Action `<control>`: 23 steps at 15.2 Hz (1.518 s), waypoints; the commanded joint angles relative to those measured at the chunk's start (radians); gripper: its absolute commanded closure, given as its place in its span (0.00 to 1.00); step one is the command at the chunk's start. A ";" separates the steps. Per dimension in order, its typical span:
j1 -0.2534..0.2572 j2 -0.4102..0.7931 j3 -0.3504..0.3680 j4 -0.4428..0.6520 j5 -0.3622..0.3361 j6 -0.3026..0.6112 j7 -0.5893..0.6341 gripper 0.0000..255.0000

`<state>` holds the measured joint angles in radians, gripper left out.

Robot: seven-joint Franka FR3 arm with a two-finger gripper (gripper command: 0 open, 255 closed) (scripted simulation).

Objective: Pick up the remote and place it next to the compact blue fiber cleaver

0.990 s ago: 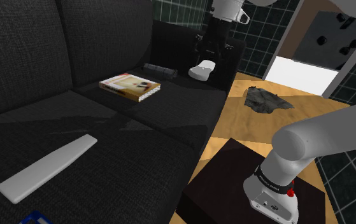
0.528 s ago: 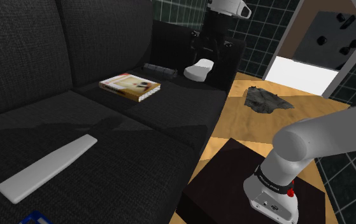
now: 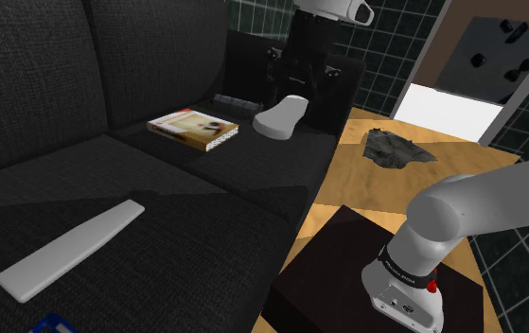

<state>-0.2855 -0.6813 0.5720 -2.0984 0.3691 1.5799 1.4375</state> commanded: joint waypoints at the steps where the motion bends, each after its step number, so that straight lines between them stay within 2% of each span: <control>1: 0.006 0.009 0.046 0.029 0.018 -0.004 0.055 1.00; 7: 0.007 0.044 0.187 0.118 0.059 -0.006 0.206 1.00; 12: -0.021 0.101 0.330 0.221 0.072 -0.003 0.339 1.00; 16: -0.079 0.164 0.479 0.325 0.062 0.002 0.453 1.00; 20: -0.195 0.232 0.683 0.448 0.034 0.003 0.568 1.00; 23: -0.180 0.215 0.674 0.398 0.050 0.039 0.557 1.00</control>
<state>-0.4642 -0.4644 1.2389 -1.6892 0.4155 1.6062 1.9922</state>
